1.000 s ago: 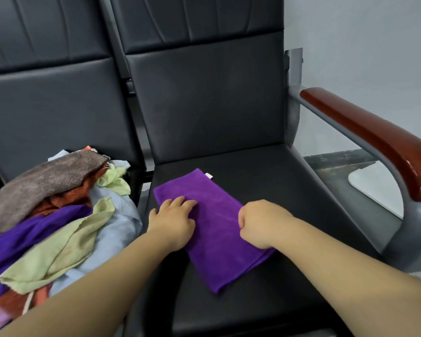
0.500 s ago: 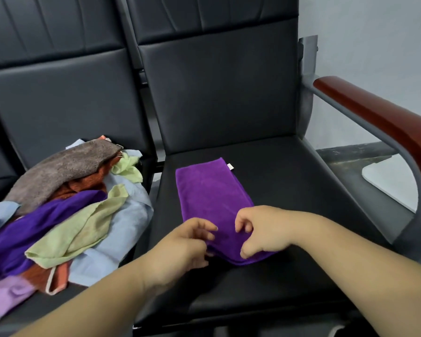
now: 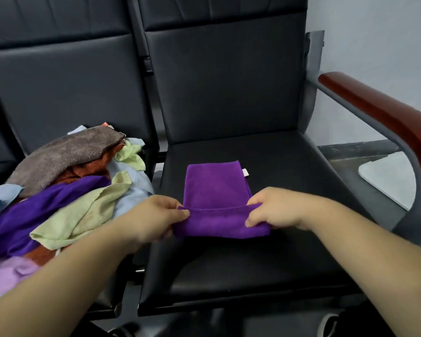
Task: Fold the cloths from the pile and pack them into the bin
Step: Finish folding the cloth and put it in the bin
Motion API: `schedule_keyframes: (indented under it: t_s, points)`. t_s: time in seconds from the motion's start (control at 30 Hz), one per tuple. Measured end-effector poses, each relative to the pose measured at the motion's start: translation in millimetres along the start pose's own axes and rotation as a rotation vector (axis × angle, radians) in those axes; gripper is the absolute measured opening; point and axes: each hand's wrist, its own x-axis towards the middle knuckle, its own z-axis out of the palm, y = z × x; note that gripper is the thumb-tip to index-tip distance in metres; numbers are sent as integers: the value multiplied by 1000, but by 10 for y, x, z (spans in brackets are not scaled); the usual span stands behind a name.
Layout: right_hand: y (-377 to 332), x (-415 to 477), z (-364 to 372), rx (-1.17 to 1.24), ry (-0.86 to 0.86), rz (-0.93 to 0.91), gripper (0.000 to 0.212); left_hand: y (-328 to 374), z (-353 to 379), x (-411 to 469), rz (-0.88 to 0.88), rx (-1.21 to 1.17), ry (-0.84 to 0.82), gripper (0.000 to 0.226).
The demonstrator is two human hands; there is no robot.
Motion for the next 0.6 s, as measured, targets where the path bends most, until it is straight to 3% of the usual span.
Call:
schedule_keyframes:
  t_s: [0.1, 0.2, 0.3, 0.6]
  points:
    - [-3, -28, -93, 344, -113, 71, 17, 10, -120, 10, -130, -216, -110, 24]
    - [-16, 73, -146, 465, -38, 79, 15, 24, -114, 127, -126, -289, -68, 25]
    - [-24, 211, -166, 489, 115, 85, 7, 57, -100, 276, -80, -356, 29, 14]
    - [-56, 639, -212, 389, 381, 67, 5, 47, -98, 864, 29, -340, 231, 19]
